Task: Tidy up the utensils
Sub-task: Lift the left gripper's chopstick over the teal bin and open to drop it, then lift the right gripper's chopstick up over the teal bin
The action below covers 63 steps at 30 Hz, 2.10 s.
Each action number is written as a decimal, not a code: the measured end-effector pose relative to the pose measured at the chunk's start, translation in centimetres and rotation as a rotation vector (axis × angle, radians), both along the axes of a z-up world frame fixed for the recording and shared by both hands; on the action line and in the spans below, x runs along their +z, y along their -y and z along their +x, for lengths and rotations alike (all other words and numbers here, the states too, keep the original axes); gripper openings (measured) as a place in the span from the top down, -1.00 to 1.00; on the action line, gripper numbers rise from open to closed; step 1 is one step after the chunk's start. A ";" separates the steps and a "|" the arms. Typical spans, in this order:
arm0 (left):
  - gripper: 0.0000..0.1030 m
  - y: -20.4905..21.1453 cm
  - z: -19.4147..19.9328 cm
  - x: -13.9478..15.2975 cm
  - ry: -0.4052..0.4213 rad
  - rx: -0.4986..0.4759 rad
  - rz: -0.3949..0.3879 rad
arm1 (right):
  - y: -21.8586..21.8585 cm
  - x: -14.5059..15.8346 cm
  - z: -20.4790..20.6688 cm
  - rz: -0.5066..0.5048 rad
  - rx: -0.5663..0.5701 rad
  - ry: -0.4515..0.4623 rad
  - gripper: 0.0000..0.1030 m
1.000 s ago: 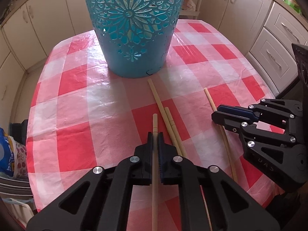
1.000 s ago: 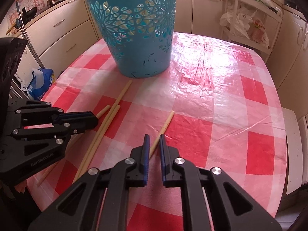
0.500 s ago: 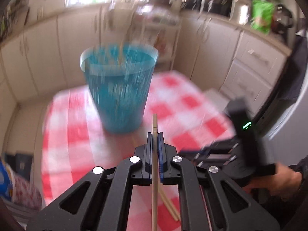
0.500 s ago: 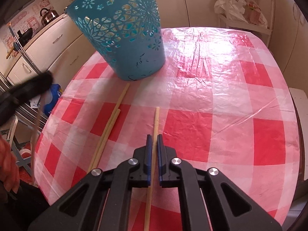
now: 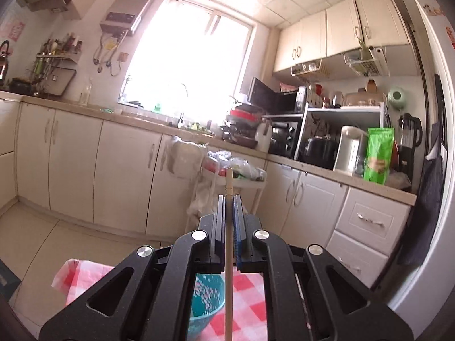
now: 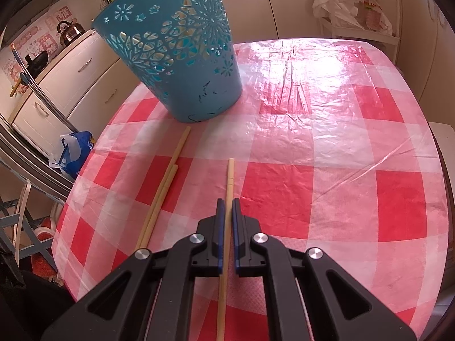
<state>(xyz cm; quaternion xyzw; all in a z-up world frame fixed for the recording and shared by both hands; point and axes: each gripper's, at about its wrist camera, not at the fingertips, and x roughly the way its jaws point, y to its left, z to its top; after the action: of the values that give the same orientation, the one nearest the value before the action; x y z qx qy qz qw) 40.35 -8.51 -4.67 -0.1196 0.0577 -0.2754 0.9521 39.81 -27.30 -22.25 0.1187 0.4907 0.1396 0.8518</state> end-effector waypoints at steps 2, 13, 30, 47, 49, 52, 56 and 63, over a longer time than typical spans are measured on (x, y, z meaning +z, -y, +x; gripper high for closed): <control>0.90 0.1 0.7 0.8 0.026 0.029 -0.027 | 0.1 0.0 0.0 0.007 -0.001 0.001 0.88; 0.90 -1.1 5.8 0.6 0.068 0.197 -0.100 | 0.7 -0.1 -0.2 0.040 -0.013 0.007 0.88; 0.90 0.3 7.4 -4.7 -0.033 0.228 0.082 | 0.4 0.5 -0.2 0.091 -0.021 0.013 0.88; -0.28 -6.1 0.8 -2.5 -0.135 0.291 -0.011 | -1.6 0.7 -0.2 -0.073 0.019 0.036 0.88; -0.36 -7.4 0.0 -2.4 -0.163 0.309 -0.053 | -2.1 0.5 -0.3 -0.113 0.037 0.050 0.88; -0.43 -9.1 -0.5 -2.6 -0.196 0.330 -0.109 | -2.9 0.6 -0.5 -0.187 0.066 0.080 0.88; -0.44 -10.1 -0.5 -2.6 -0.203 0.340 -0.116 | -2.1 0.4 -0.3 -0.127 0.059 0.061 0.88; -0.44 -11.1 -0.3 -2.3 -0.206 0.342 -0.132 | -1.2 0.1 0.4 -0.009 0.031 0.007 0.88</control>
<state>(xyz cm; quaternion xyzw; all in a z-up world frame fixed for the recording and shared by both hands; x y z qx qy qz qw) 40.02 2.57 -7.01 -0.2171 0.1154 -0.0991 0.9642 40.20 -26.13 -22.11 0.1065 0.4904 0.1511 0.8517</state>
